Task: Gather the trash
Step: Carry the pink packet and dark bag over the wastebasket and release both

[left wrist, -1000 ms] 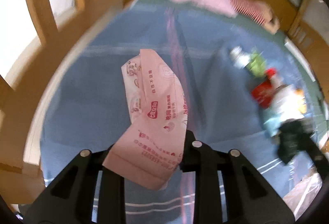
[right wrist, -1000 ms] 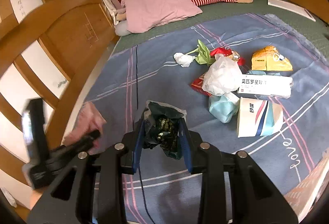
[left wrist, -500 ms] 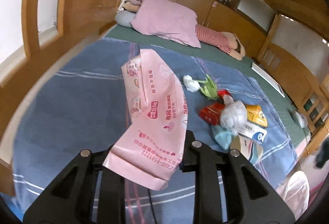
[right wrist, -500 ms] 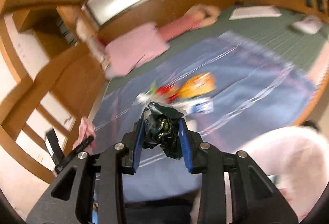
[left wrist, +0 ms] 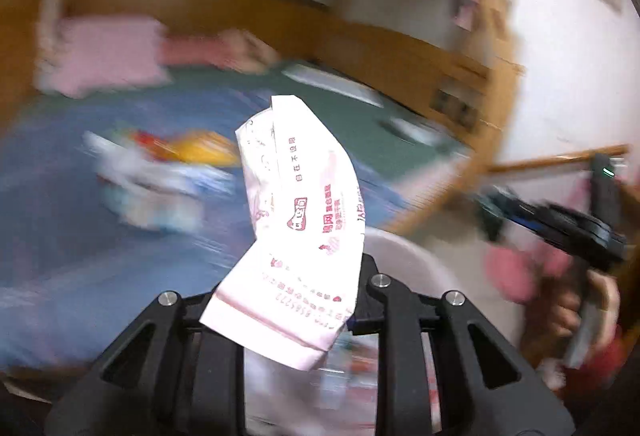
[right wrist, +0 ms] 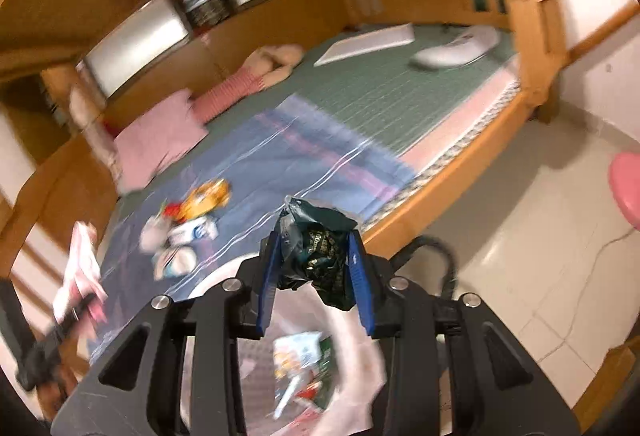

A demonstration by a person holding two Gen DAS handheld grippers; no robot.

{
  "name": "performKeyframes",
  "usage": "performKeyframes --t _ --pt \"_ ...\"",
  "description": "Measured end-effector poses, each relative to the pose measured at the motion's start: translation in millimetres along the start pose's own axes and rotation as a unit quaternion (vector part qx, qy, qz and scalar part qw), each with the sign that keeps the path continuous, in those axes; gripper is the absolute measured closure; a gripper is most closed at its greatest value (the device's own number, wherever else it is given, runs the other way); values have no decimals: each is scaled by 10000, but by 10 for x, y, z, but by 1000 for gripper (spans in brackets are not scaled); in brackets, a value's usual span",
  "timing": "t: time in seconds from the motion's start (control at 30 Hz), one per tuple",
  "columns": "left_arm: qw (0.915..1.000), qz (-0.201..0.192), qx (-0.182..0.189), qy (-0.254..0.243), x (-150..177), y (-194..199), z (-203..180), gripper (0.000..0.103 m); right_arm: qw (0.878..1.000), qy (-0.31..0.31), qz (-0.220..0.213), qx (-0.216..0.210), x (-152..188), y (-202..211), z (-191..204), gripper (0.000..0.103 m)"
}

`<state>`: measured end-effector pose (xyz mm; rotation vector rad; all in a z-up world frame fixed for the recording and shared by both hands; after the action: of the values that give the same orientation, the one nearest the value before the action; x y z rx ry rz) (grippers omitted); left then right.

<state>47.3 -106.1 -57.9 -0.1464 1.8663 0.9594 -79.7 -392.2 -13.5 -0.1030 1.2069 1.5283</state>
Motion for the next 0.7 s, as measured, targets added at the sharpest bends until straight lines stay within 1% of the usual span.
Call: performKeyframes --t 0.03,0.07,0.1,0.13,0.2,0.23,0.3,0.37,0.4,0.43,0.47,0.5,0.53,0.57,0.6,0.63,0.7 --pt "9996 112 246 -33 47 -115 -132 79 10000 -33 -61 13 -32 26 -36 69" --pt "9990 210 357 -189 114 -229 -265 79 9999 -52 -123 16 -76 59 -70 69" --pt "9980 328 363 -393 191 -349 -377 79 9998 -28 -197 27 -102 104 -91 69" --pt "9966 502 426 -492 257 -469 -440 79 9997 21 -256 42 -109 147 -113 69" --pt "9944 740 544 -522 331 -620 -471 79 9991 185 -364 92 -94 177 -99 69" --pt "9935 816 536 -578 362 -667 -483 79 9989 272 -375 112 -68 159 -78 69" --pt "9916 970 518 -685 430 -744 -462 78 9990 347 -286 65 -38 99 -53 69" --pt "9905 1050 611 -651 491 -823 -459 76 9994 305 -67 -149 14 17 -42 69" --pt "9905 1044 682 -574 515 -831 -431 72 9993 291 10 -215 10 -21 -30 69" --pt "9908 1028 721 -496 531 -819 -417 60 9992 299 107 -258 39 -73 -8 69" --pt "9913 1028 735 -381 544 -820 -368 53 9991 317 153 -256 51 -102 30 69" --pt "9916 1010 750 -312 529 -802 -316 41 9988 350 209 -261 77 -137 64 69" --pt "9920 974 770 -235 513 -767 -303 33 9985 369 253 -302 101 -157 104 68" --pt "9924 909 814 -145 497 -717 -268 29 9979 383 325 -411 125 -169 134 68" --pt "9934 776 847 -63 452 -641 -226 22 9974 401 364 -477 137 -174 166 68" --pt "9947 632 810 -1 422 -562 -184 19 9964 441 430 -583 157 -175 206 68" --pt "9979 206 576 212 292 -359 -16 17 9950 523 504 -689 196 -175 287 68"
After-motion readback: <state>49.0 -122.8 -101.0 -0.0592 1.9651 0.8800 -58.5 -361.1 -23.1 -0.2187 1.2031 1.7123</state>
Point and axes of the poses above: each gripper's, at about its wrist camera, not at the fingertips, and y roughly against the way its jaws point, z to its left, x to its underside, the point moved 3 cm from there along -y, roughly the way its jaws point, and after that the axes turned 9 degrees about -y, right-handed, at the moved point
